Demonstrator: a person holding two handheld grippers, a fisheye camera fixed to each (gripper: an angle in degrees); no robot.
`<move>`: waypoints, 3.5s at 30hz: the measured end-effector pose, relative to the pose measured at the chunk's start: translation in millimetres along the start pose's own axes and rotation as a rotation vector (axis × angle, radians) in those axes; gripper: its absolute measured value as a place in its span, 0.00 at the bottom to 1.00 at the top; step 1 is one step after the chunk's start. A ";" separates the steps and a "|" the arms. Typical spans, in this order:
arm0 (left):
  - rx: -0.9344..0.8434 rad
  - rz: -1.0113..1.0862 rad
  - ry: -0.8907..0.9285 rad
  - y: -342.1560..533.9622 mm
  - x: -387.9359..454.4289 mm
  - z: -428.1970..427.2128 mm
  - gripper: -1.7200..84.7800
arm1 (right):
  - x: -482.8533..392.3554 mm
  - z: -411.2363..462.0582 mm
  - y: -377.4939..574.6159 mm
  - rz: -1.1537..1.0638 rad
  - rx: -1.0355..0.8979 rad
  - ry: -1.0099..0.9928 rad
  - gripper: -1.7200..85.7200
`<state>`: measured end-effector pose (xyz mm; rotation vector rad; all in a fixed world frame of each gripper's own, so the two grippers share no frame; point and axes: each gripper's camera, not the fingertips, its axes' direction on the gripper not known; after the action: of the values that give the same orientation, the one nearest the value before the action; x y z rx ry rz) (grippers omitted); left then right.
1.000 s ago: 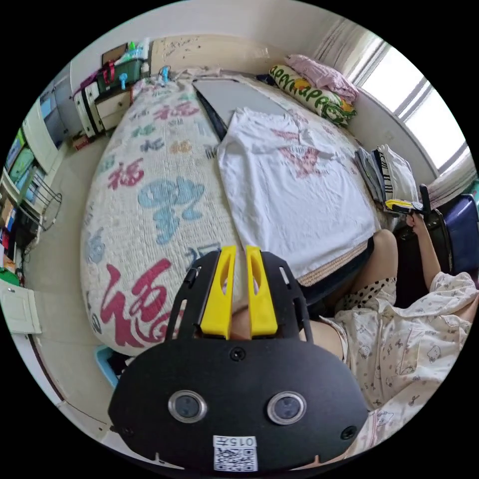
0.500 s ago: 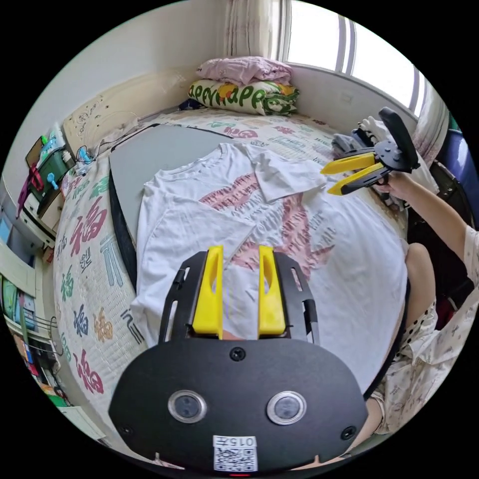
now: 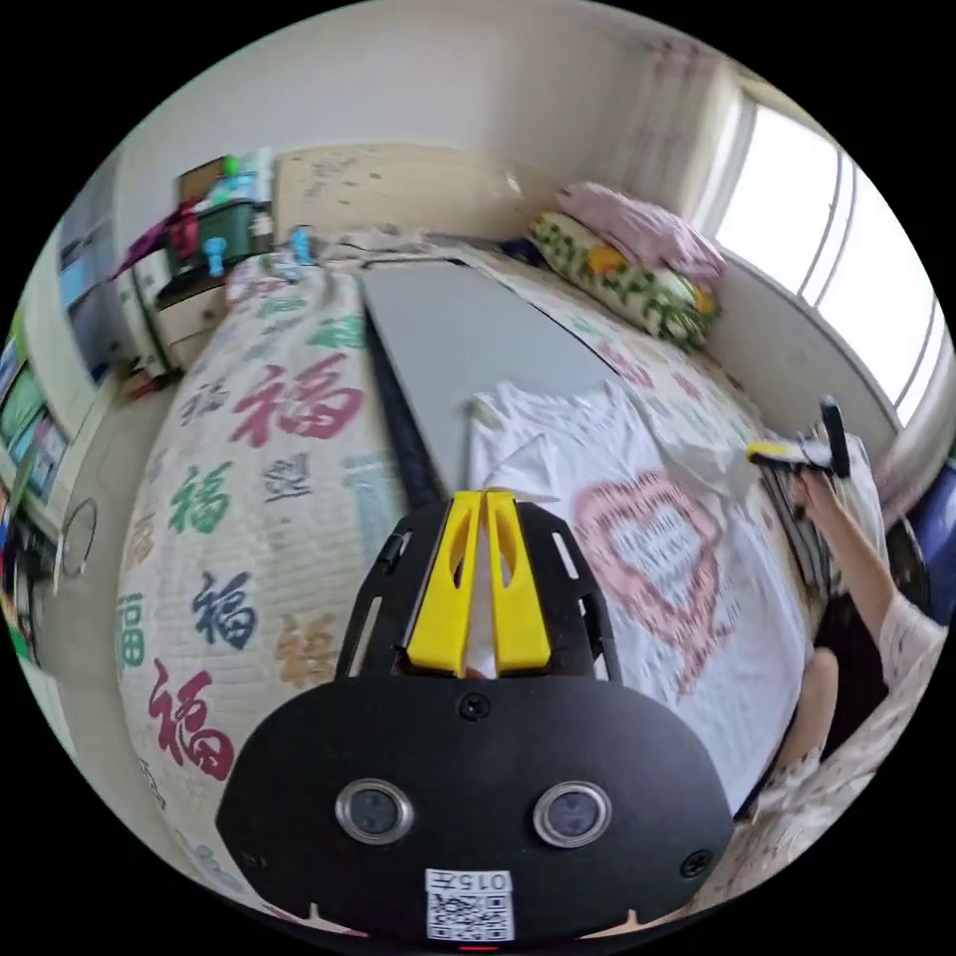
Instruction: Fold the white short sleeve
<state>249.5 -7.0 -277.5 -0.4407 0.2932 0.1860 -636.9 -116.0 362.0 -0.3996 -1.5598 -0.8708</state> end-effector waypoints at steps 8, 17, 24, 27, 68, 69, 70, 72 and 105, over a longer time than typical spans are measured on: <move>0.294 -0.538 -0.069 30.7 -131.5 -59.5 0.12 | 163.6 -56.6 2.2 0.690 0.199 -0.147 0.11; -0.105 -0.255 0.154 162.0 1.4 -186.5 0.14 | 44.6 -161.1 102.5 0.365 -0.015 -0.352 0.15; -0.340 -0.193 0.181 280.7 58.0 -274.3 0.14 | -35.5 -225.3 195.8 0.278 -0.216 -0.418 0.15; -0.399 -0.197 0.217 305.2 61.4 -282.8 0.14 | -67.9 -241.2 213.5 0.202 -0.333 -0.374 0.16; -0.421 -0.016 0.447 -157.7 348.1 97.8 0.17 | 218.1 -377.9 69.1 0.717 0.373 -0.571 0.04; -0.420 -0.032 0.439 -158.9 345.5 106.8 0.16 | 218.1 -382.0 67.1 0.711 0.369 -0.555 0.04; -0.414 -0.060 0.434 -161.7 339.6 120.3 0.13 | 217.3 -390.5 62.6 0.694 0.358 -0.522 0.03; -0.406 -0.068 0.450 -168.8 335.0 132.8 0.06 | 219.7 -403.2 64.4 0.677 0.375 -0.517 0.03; 0.095 -0.125 0.197 240.5 -128.8 -325.4 0.12 | 270.3 -415.5 168.5 0.575 0.349 -0.577 0.06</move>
<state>-6.8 47.4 -611.6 -0.3826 0.4641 0.0059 -285.3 -365.9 658.7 -0.8400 -1.9277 -0.0210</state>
